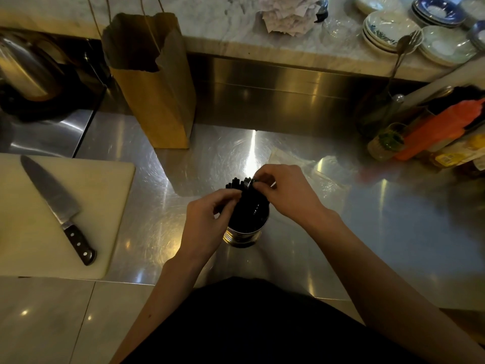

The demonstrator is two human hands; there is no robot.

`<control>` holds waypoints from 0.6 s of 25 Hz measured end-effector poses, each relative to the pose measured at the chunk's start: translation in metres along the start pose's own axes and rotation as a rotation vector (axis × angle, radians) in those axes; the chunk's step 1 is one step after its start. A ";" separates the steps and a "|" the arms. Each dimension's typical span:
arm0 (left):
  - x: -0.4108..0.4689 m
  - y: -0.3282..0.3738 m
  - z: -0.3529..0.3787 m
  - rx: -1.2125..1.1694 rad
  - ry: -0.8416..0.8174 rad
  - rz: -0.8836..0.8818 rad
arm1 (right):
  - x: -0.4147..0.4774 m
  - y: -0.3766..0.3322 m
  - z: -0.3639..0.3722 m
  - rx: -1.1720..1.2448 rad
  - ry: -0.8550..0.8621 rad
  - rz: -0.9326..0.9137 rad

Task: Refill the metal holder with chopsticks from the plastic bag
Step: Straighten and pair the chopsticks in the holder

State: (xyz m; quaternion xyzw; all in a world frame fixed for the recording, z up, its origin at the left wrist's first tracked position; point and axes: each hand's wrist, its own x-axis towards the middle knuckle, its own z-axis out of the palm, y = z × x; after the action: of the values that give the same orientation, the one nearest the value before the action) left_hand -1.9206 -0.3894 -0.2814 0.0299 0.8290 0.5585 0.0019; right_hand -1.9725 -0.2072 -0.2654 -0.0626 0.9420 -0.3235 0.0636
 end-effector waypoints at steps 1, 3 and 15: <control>0.000 -0.001 0.001 0.009 -0.011 0.003 | -0.001 0.000 -0.001 0.019 0.008 0.020; -0.001 -0.002 0.003 0.018 -0.038 0.000 | -0.003 -0.001 -0.002 0.053 0.022 0.037; 0.002 0.004 0.003 0.015 -0.008 0.035 | -0.011 -0.002 -0.016 0.011 0.282 -0.180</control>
State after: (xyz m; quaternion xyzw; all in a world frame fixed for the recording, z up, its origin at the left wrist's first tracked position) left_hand -1.9224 -0.3851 -0.2789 0.0465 0.8326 0.5520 -0.0050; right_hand -1.9646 -0.1971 -0.2506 -0.1003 0.9304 -0.3386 -0.0983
